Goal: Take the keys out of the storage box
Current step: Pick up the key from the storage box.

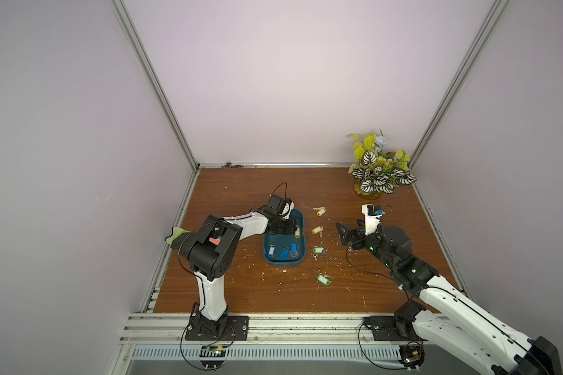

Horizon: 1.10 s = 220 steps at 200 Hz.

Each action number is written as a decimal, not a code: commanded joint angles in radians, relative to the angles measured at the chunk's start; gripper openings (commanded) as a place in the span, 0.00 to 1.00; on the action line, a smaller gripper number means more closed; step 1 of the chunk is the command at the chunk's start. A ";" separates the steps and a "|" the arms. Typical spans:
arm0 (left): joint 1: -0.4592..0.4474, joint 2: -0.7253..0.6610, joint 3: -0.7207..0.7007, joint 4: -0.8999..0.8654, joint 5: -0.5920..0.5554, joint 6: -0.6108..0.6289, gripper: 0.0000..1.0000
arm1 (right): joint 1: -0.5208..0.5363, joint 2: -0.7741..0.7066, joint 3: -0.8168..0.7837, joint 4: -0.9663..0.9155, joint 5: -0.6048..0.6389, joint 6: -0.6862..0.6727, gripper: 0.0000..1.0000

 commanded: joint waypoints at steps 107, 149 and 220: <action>-0.010 -0.316 -0.055 -0.100 -0.163 0.055 0.01 | -0.048 -0.043 0.037 -0.003 0.105 -0.075 0.99; -0.012 -0.413 0.003 -0.091 -0.115 0.059 0.00 | -0.056 -0.082 0.066 0.006 0.145 -0.071 0.99; -0.110 -0.300 0.195 -0.060 -0.071 0.058 0.00 | -0.058 -0.168 0.057 0.054 0.136 -0.063 0.99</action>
